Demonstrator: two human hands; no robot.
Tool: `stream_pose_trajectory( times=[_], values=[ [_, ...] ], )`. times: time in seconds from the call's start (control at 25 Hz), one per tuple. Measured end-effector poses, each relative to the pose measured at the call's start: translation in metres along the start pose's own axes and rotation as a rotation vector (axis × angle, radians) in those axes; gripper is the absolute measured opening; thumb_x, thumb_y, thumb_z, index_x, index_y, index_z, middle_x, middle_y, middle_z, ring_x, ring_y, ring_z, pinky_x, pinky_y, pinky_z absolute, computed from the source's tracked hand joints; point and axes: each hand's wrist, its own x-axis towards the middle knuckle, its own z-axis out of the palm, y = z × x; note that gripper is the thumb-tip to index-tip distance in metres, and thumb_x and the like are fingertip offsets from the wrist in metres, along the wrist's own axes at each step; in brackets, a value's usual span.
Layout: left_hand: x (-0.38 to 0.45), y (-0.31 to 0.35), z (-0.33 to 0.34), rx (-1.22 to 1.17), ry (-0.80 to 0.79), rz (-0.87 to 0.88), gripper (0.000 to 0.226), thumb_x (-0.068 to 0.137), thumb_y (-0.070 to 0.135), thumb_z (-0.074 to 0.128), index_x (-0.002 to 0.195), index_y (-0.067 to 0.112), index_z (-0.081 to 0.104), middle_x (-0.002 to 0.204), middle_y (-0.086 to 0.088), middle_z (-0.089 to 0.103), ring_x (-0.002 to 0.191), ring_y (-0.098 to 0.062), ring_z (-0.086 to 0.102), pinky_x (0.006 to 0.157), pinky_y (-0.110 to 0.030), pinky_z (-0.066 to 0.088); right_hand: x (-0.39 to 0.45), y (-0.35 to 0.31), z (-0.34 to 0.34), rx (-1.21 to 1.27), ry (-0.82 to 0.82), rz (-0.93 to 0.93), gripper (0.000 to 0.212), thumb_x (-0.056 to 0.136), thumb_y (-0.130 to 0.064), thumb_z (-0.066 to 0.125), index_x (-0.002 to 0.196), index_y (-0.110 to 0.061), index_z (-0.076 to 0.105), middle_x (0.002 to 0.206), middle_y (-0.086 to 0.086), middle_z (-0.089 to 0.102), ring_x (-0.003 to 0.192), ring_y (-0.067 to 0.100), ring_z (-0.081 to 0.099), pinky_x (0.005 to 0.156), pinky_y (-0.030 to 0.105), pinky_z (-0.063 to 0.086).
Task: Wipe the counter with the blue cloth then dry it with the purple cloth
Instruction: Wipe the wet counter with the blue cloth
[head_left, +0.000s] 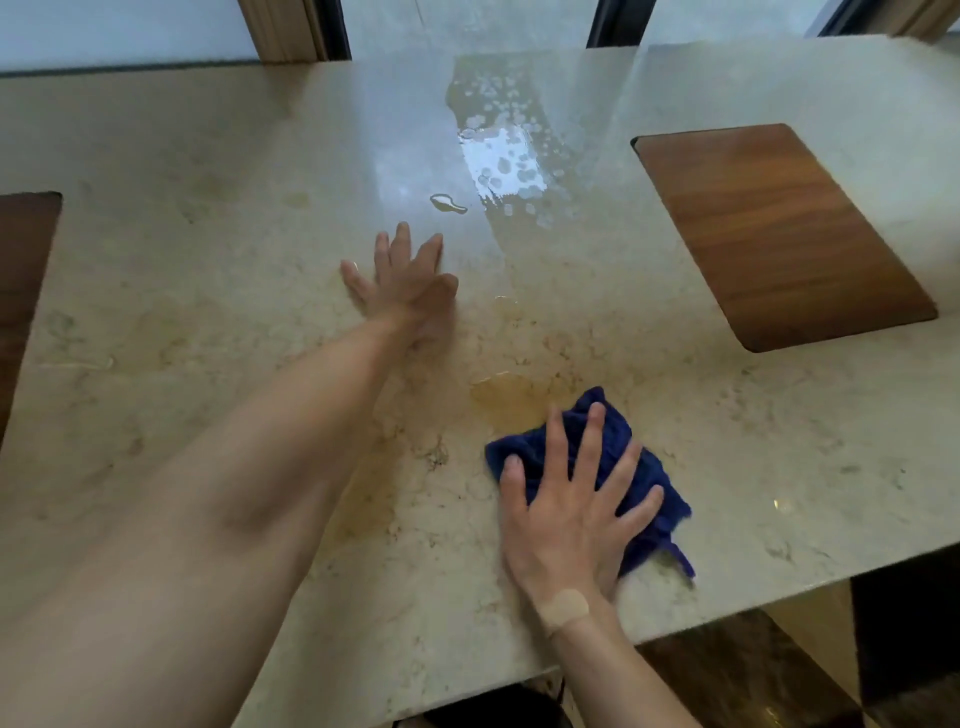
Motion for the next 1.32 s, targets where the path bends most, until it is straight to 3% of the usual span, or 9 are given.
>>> stream_pose_trajectory(
  times=[0.16, 0.32, 0.44, 0.64, 0.92, 1.08, 1.32],
  values=[
    [0.006, -0.007, -0.006, -0.043, -0.059, 0.010, 0.069, 0.090, 0.019, 0.039, 0.153, 0.041, 0.023, 0.167, 0.004, -0.004, 0.153, -0.017, -0.007, 0.116, -0.060, -0.009, 0.083, -0.039, -0.008, -0.022, -0.101, -0.031, 0.066, 0.097, -0.063, 0.011, 0.158, -0.041, -0.002, 0.166, -0.004, -0.022, 0.152, 0.038, -0.013, 0.115, 0.069, -0.005],
    [0.011, -0.031, -0.011, 0.130, -0.017, 0.171, 0.059, 0.095, 0.049, 0.040, 0.151, 0.044, 0.024, 0.167, 0.003, 0.005, 0.152, -0.022, 0.009, 0.117, -0.057, 0.008, 0.173, -0.083, -0.010, 0.011, -0.040, -0.080, 0.066, 0.098, -0.062, 0.020, 0.158, -0.039, 0.007, 0.168, -0.002, -0.014, 0.152, 0.041, -0.010, 0.113, 0.071, -0.003],
    [0.012, -0.052, -0.011, 0.279, 0.077, 0.339, 0.067, 0.089, 0.069, 0.024, 0.150, 0.041, 0.030, 0.164, -0.003, 0.021, 0.146, -0.029, 0.028, 0.111, -0.051, 0.021, 0.248, -0.118, -0.012, 0.002, -0.056, -0.117, 0.066, 0.097, -0.062, 0.019, 0.158, -0.039, 0.006, 0.168, -0.002, -0.014, 0.152, 0.041, -0.012, 0.113, 0.073, -0.006],
    [0.014, -0.061, -0.003, 0.276, 0.192, 0.416, 0.063, 0.090, 0.065, 0.040, 0.145, 0.034, 0.043, 0.156, -0.007, 0.039, 0.136, -0.031, 0.041, 0.109, -0.048, 0.027, 0.377, -0.175, -0.024, 0.006, -0.101, -0.234, 0.067, 0.097, -0.060, 0.018, 0.159, -0.039, 0.005, 0.168, -0.003, -0.014, 0.151, 0.040, -0.015, 0.113, 0.071, -0.011],
    [0.013, -0.062, 0.002, 0.193, 0.215, 0.449, 0.066, 0.083, 0.063, 0.054, 0.142, 0.033, 0.050, 0.156, -0.007, 0.041, 0.135, -0.029, 0.047, 0.109, -0.052, 0.033, 0.513, -0.249, -0.035, 0.025, -0.132, -0.428, 0.075, 0.093, -0.062, 0.034, 0.158, -0.040, 0.006, 0.169, -0.007, -0.001, 0.154, 0.033, 0.000, 0.116, 0.067, -0.002],
    [0.016, -0.063, 0.003, 0.205, 0.226, 0.439, 0.068, 0.084, 0.064, 0.053, 0.144, 0.034, 0.047, 0.157, -0.007, 0.039, 0.137, -0.029, 0.045, 0.110, -0.053, 0.034, 0.538, -0.279, -0.031, 0.066, -0.122, -0.617, 0.080, 0.085, -0.058, 0.042, 0.156, -0.031, 0.018, 0.163, 0.000, 0.025, 0.150, 0.027, 0.019, 0.117, 0.064, 0.009],
    [0.013, -0.063, -0.001, 0.219, 0.207, 0.435, 0.064, 0.086, 0.061, 0.052, 0.140, 0.027, 0.047, 0.155, -0.008, 0.039, 0.135, -0.031, 0.043, 0.113, -0.051, 0.029, 0.494, -0.266, -0.023, -0.063, -0.157, -0.962, 0.075, 0.090, -0.064, 0.030, 0.158, -0.039, 0.013, 0.167, -0.013, 0.013, 0.154, 0.018, 0.007, 0.122, 0.053, 0.001]
  ],
)
